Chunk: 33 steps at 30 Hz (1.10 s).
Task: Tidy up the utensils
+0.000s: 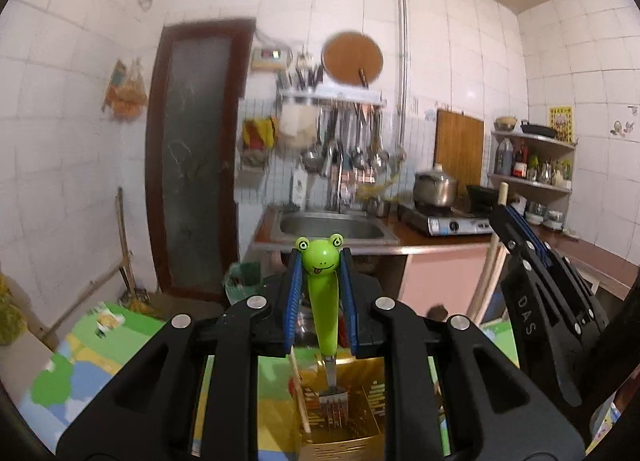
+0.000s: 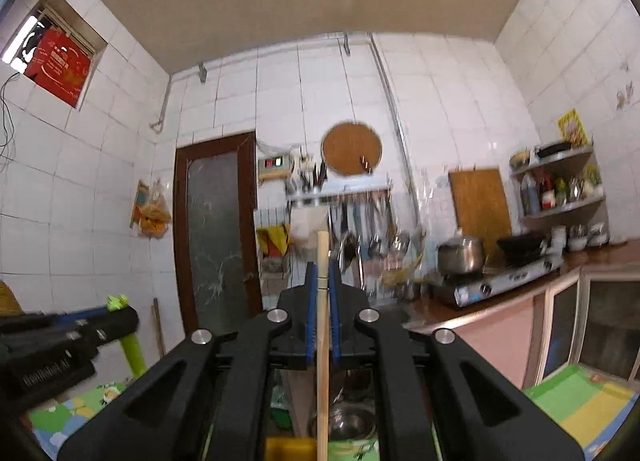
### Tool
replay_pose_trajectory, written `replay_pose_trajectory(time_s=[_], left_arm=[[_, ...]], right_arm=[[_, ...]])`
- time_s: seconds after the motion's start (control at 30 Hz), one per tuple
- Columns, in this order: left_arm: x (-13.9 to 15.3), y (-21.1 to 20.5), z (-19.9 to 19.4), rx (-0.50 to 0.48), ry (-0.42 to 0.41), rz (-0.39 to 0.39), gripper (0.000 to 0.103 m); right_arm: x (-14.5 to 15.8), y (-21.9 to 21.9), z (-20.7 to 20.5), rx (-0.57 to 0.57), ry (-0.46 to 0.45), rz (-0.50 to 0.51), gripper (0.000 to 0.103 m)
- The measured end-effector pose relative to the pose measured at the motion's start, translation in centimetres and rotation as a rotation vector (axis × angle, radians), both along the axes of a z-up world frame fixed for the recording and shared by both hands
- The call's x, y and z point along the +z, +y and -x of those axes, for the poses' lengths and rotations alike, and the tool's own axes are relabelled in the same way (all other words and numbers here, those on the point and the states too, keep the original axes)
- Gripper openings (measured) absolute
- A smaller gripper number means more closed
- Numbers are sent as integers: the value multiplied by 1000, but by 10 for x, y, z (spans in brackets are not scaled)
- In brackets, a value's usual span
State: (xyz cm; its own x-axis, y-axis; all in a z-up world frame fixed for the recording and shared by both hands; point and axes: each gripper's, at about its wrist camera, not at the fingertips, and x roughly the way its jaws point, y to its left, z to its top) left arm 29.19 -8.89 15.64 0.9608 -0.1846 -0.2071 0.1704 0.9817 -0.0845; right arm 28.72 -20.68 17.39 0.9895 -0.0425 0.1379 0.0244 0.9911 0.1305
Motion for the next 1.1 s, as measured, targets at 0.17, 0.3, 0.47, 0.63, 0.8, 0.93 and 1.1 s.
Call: replay_pose_trajectory(time_s=[0.17,0.3,0.47,0.63,0.8,0.93,1.1], left_arm=[[-38,-4,-19,9,59,-6,18],[-58,1,-29,6,122,-1,18],[-54,12,-23,1,169,-5,29],[-32,30,12,46,139,-36,81],[-22,61,54,92,152,-21,92],[-34,79,87,116,164,-5,97],[-67,82,121,118,215,-22,98]], right_arm=[[-29,-9,-8,13,70,-10,6],[-40,-8,-9,26,136,14,6],[-39,-6,-5,4,248,54,21],[-25,-12,26,-43,256,48,68],[-16,-24,66,-67,306,39,69],[-27,-29,99,-73,373,34,73],[-54,-29,140,-96,456,51,75]])
